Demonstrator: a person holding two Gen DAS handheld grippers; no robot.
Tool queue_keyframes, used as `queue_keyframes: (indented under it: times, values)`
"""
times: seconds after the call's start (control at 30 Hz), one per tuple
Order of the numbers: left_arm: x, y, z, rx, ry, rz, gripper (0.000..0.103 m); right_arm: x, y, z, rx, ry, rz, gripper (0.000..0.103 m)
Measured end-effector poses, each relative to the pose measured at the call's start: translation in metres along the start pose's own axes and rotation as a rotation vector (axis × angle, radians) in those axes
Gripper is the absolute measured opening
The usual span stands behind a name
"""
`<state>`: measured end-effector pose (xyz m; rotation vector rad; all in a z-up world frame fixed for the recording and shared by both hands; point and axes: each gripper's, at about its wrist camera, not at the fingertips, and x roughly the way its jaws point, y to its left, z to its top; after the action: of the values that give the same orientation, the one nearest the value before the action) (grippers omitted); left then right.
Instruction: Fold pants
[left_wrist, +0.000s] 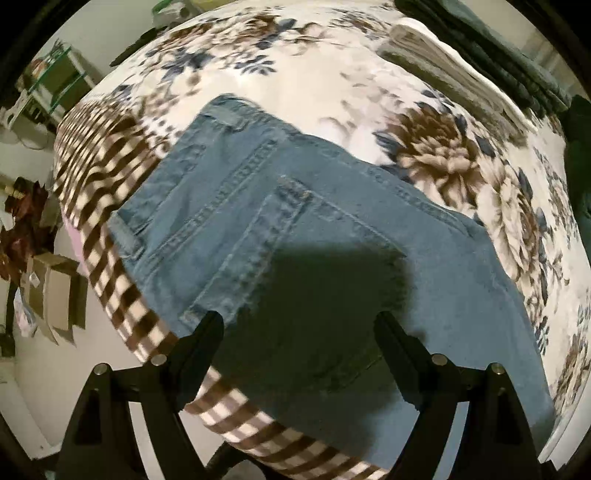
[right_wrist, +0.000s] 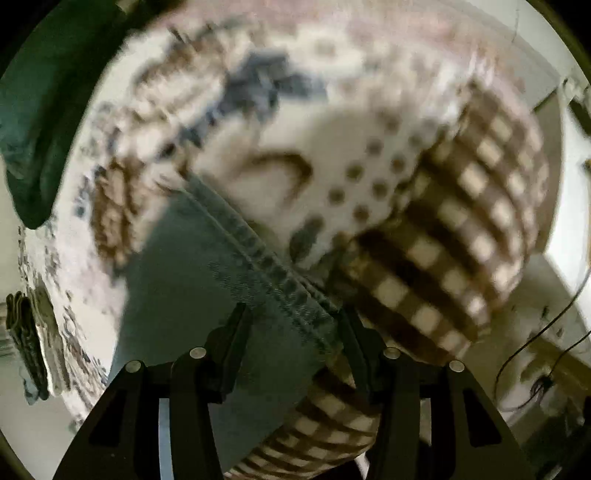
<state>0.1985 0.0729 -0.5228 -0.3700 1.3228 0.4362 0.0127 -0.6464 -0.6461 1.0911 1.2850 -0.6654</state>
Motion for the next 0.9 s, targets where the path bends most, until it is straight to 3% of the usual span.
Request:
queue_keyframes:
  times: [0.03, 0.07, 0.17, 0.23, 0.37, 0.43, 0.47, 0.53, 0.57, 0.63, 0.73, 0.8, 0.87, 0.9]
  values:
    - [-0.001, -0.005, -0.001, 0.010, 0.003, 0.001, 0.083, -0.004, 0.003, -0.003, -0.026, -0.027, -0.008, 0.018]
    - [-0.001, -0.011, -0.001, 0.026, 0.007, 0.001, 0.083, -0.008, 0.006, -0.006, -0.061, -0.047, -0.023, 0.009]
    - [-0.005, -0.033, -0.005, 0.078, 0.020, 0.001, 0.083, -0.032, -0.001, -0.015, -0.065, -0.158, -0.078, 0.008]
    - [-0.007, -0.053, -0.011, 0.124, 0.035, -0.014, 0.083, -0.034, -0.009, -0.012, -0.041, -0.146, -0.138, 0.008]
    - [-0.012, -0.109, -0.025, 0.236, 0.091, -0.050, 0.083, -0.057, 0.027, -0.022, -0.118, -0.091, -0.164, 0.019]
    - [-0.008, -0.133, -0.027, 0.259, 0.153, -0.074, 0.083, -0.078, 0.062, -0.035, -0.113, -0.115, -0.137, 0.048]
    - [-0.002, -0.145, -0.027, 0.255, 0.195, -0.088, 0.083, -0.082, 0.078, -0.040, -0.100, -0.120, -0.103, 0.052]
    - [0.017, -0.167, -0.022, 0.241, 0.280, -0.087, 0.083, -0.069, 0.118, -0.054, -0.066, -0.035, -0.017, 0.053]
    - [0.035, -0.180, -0.021, 0.232, 0.351, -0.079, 0.083, -0.056, 0.134, -0.059, -0.052, 0.034, 0.031, 0.053]
    - [0.056, -0.193, -0.021, 0.222, 0.415, -0.062, 0.083, -0.015, 0.168, -0.071, -0.001, 0.174, 0.088, 0.053]
    - [0.078, -0.205, -0.019, 0.203, 0.461, -0.047, 0.067, 0.039, 0.202, -0.086, 0.059, 0.305, 0.094, 0.053]
    - [0.085, -0.208, -0.018, 0.196, 0.450, -0.023, 0.035, 0.069, 0.216, -0.099, 0.101, 0.346, 0.077, 0.053]
    - [0.088, -0.209, -0.018, 0.211, 0.430, 0.004, 0.015, 0.083, 0.222, -0.105, 0.102, 0.343, 0.019, 0.050]
    - [0.087, -0.209, -0.018, 0.219, 0.413, 0.004, 0.006, 0.088, 0.223, -0.107, 0.103, 0.328, -0.031, 0.037]
